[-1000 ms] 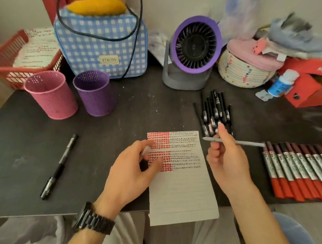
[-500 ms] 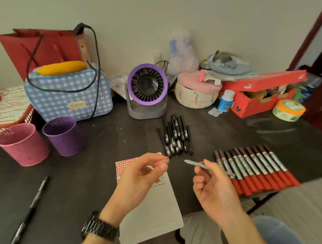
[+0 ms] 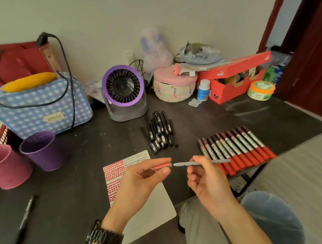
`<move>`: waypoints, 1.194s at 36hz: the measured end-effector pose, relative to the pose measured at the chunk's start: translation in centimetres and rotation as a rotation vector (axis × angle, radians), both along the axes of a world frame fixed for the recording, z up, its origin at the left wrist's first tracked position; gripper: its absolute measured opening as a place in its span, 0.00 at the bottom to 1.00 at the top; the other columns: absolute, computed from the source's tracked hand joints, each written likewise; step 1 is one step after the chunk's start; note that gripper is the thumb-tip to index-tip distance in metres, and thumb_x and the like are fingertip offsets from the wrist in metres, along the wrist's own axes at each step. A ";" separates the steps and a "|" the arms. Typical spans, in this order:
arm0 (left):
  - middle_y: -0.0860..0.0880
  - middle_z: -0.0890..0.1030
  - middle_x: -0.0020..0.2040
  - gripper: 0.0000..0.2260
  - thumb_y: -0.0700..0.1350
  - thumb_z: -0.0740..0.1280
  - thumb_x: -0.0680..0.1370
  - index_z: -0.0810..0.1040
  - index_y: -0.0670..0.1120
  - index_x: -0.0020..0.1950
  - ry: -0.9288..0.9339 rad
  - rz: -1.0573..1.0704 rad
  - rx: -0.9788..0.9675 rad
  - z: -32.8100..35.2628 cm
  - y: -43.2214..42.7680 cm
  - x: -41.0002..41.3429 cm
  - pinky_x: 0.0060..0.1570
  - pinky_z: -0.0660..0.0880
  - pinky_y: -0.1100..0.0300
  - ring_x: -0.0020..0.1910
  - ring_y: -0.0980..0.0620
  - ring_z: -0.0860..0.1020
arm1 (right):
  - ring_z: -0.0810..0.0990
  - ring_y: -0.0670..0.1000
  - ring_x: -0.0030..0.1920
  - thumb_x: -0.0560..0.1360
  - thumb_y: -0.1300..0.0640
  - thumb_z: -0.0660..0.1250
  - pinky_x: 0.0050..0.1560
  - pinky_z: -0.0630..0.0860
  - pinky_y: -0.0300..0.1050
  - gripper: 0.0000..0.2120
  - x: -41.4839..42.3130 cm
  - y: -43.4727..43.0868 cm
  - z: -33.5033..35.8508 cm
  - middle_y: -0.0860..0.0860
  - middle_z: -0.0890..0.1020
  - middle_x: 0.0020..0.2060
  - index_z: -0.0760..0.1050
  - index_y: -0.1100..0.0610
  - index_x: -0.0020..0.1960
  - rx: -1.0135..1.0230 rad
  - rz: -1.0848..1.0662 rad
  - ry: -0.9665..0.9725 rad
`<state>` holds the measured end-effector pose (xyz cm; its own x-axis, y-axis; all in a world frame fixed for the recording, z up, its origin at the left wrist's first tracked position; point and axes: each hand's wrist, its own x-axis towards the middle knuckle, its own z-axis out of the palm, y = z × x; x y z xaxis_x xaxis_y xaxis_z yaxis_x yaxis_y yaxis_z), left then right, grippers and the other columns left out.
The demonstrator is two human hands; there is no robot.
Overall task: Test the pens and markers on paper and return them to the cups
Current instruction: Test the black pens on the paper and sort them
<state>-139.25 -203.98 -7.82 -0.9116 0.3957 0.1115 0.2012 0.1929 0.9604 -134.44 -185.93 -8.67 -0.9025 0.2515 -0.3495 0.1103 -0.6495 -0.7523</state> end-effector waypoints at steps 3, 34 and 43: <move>0.60 0.86 0.49 0.11 0.54 0.73 0.72 0.86 0.63 0.53 -0.004 -0.008 -0.020 0.0 -0.5 0.1 0.50 0.80 0.65 0.49 0.57 0.84 | 0.74 0.47 0.27 0.80 0.59 0.65 0.27 0.71 0.37 0.16 0.3 -0.2 -0.1 0.54 0.79 0.30 0.82 0.52 0.35 0.096 0.008 0.032; 0.64 0.82 0.47 0.12 0.59 0.71 0.71 0.81 0.74 0.51 0.212 -0.336 -0.456 1.2 2.6 -3.0 0.44 0.78 0.61 0.46 0.58 0.81 | 0.80 0.48 0.32 0.74 0.56 0.73 0.34 0.75 0.37 0.06 7.8 8.2 -1.9 0.58 0.86 0.37 0.88 0.53 0.49 0.503 0.153 0.010; 0.70 0.76 0.59 0.24 0.62 0.68 0.76 0.65 0.72 0.70 0.382 -0.563 -0.523 2.4 13.3 -4.2 0.57 0.72 0.69 0.58 0.68 0.76 | 0.85 0.48 0.36 0.76 0.59 0.72 0.39 0.78 0.37 0.11 12.6 12.4 -4.1 0.54 0.88 0.41 0.86 0.42 0.49 0.607 0.041 -0.203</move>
